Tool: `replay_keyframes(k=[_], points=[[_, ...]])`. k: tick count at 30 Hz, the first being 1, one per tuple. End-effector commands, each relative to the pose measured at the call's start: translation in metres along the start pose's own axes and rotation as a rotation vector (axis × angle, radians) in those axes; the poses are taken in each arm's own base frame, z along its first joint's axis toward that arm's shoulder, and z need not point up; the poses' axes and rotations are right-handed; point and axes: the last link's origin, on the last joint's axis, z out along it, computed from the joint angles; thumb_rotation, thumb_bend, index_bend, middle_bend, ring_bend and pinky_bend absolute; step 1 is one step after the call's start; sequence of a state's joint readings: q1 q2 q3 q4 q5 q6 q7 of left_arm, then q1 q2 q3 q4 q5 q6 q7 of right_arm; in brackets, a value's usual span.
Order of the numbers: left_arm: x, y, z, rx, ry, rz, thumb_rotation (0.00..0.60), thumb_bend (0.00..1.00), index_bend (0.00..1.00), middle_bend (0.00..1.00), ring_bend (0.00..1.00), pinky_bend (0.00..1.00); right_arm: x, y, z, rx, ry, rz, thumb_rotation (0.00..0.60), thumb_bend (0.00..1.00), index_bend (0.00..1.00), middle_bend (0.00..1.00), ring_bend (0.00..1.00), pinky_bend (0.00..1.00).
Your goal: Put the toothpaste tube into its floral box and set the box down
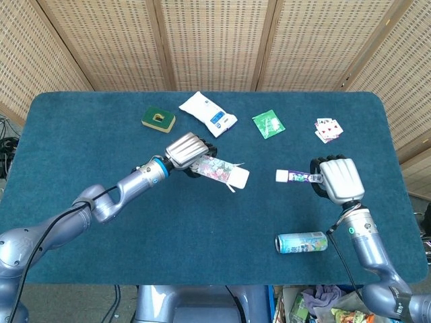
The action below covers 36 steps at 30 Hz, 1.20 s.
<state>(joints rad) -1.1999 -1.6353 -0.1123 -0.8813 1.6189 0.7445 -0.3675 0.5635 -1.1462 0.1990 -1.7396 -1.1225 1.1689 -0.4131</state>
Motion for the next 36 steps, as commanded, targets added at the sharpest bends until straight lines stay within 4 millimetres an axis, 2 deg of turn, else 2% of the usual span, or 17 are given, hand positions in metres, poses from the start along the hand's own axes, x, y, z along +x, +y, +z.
replay_keyframes(k=[1,12,21,36], points=[[0.000,0.007,0.004,-0.008,0.001,-0.007,0.600,0.23,0.48,0.48,0.48,0.50,0.004,-0.003,-0.002,-0.008,0.001,-0.007,0.600,0.59,0.60,0.63,0.48,0.43],[0.014,0.029,0.019,-0.025,0.038,-0.021,0.600,0.23,0.48,0.48,0.48,0.50,-0.002,-0.025,-0.001,0.022,-0.035,-0.032,0.600,0.59,0.60,0.63,0.49,0.43],[0.021,0.043,0.027,-0.024,0.036,-0.038,0.600,0.23,0.48,0.48,0.48,0.50,0.001,-0.037,0.003,0.031,-0.038,-0.038,0.600,0.59,0.60,0.63,0.49,0.43],[0.020,0.057,0.033,-0.023,0.033,-0.045,0.600,0.23,0.48,0.48,0.48,0.50,0.009,-0.036,0.007,0.005,-0.032,-0.064,0.600,0.59,0.60,0.63,0.49,0.43]])
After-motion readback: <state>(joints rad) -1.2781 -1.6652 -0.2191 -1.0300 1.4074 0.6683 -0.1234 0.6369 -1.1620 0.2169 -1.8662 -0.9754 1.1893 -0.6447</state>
